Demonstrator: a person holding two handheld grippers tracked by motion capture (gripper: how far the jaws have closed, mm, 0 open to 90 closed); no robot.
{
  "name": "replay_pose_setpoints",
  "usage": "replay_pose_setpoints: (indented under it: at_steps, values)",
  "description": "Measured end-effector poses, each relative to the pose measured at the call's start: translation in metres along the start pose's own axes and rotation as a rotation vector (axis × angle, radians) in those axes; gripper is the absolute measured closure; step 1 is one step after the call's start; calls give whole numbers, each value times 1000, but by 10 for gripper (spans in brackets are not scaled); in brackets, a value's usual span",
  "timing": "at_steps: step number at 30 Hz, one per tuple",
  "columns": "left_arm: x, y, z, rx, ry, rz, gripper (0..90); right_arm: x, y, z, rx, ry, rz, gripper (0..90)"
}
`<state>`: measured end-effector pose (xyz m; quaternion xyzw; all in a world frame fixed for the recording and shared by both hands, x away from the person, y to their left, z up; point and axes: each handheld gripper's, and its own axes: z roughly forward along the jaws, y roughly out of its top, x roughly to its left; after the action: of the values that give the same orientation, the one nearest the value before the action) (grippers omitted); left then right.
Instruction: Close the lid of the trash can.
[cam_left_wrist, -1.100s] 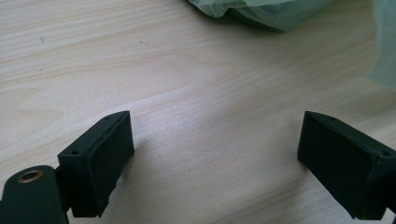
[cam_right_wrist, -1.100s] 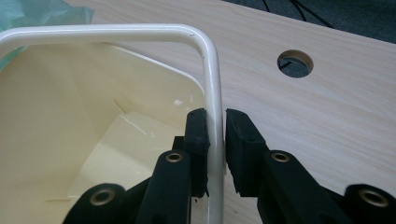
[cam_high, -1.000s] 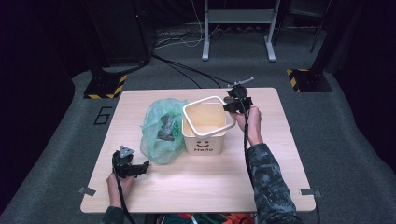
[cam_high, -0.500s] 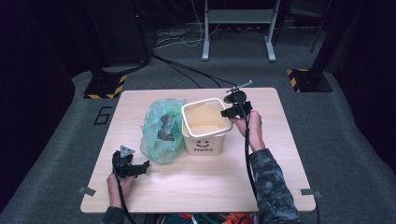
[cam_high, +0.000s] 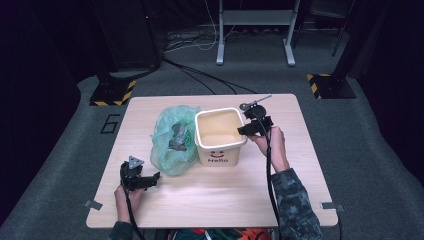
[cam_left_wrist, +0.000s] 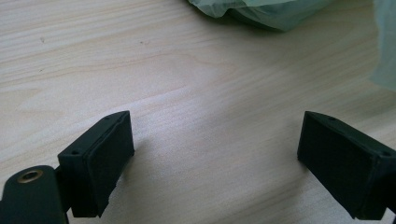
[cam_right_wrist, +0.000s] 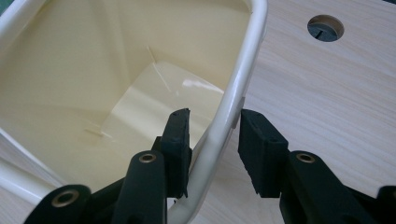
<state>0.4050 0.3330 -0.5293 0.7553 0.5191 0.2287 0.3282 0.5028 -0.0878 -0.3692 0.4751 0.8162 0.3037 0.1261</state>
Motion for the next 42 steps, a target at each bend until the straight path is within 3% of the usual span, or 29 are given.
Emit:
replay_pose_setpoints:
  at_steps: [5, 9, 15, 22, 28, 35, 38, 42]
  values:
    - [0, 0, 0, 0, 1, 0, 103, -4, 0, 2, -11, 9, 23, 611]
    - [0, 0, 0, 0, 2, -1, 103, -7, 4, 7, -20, 23, 43, 663]
    - [0, 0, 0, 1, 2, 0, 103, -5, 7, 7, -23, 12, 40, 663]
    - [-1, 0, 0, -5, 2, -8, 103, 6, 8, 4, -16, 9, 8, 611]
    - [0, 0, 0, -5, 0, -9, 103, 5, 11, 9, -15, 1, 15, 598]
    - [0, 0, 0, -5, 0, -9, 103, 0, 11, 12, -8, -2, 34, 658]
    - [0, 0, 0, -5, 0, -9, 103, 1, 8, 9, -4, 15, 37, 595]
    - [-1, 0, 0, -5, 2, -9, 103, 0, 9, 10, -14, 9, 40, 663]
